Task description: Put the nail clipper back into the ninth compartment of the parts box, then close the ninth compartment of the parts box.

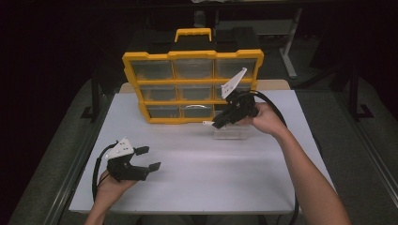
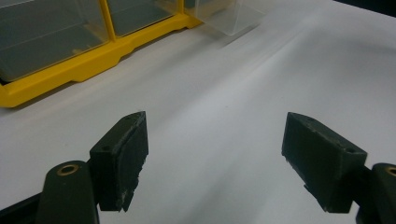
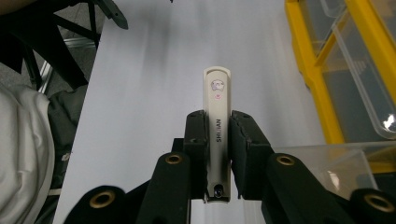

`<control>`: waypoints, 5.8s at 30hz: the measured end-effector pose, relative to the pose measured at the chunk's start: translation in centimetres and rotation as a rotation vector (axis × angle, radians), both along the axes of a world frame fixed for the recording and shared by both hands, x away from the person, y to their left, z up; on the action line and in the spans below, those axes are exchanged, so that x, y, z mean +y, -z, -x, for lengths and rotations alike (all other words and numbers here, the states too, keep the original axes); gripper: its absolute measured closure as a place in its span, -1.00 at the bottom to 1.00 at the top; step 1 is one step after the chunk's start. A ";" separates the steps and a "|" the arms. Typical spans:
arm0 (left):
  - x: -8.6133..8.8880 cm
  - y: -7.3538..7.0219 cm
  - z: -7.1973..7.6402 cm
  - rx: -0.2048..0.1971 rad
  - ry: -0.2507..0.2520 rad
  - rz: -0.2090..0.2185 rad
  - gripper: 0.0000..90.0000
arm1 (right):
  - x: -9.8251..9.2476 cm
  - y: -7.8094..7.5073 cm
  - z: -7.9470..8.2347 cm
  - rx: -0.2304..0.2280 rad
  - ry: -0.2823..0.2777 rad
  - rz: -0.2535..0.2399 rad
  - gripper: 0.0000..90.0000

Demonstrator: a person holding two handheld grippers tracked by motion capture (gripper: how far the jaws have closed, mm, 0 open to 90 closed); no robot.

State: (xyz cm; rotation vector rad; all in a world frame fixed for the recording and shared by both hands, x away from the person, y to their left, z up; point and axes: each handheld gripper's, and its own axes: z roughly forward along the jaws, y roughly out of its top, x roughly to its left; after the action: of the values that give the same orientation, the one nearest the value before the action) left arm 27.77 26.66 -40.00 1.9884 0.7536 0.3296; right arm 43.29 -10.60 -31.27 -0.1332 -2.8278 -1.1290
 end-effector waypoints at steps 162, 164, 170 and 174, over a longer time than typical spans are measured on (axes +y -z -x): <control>0.0 0.2 -0.2 0.017 0.003 -0.015 -0.56 | -6.5 1.2 3.9 0.024 0.343 -0.146 -0.63; 0.0 0.2 -0.2 0.015 0.004 -0.016 -0.56 | -6.4 1.2 4.3 0.008 0.333 -0.139 -0.63; -0.1 0.2 -0.1 0.023 0.005 -0.019 -0.56 | -6.1 1.7 5.4 -0.005 0.315 -0.141 -0.57; -0.1 0.2 -0.2 0.024 0.007 -0.017 -0.56 | -6.0 2.2 6.0 -0.008 0.306 -0.132 -0.47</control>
State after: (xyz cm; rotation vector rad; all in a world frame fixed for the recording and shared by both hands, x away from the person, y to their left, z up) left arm 27.93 26.58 -40.21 2.0137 0.7609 0.3101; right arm 37.26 -16.57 -33.43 -0.5689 -2.7944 -1.3705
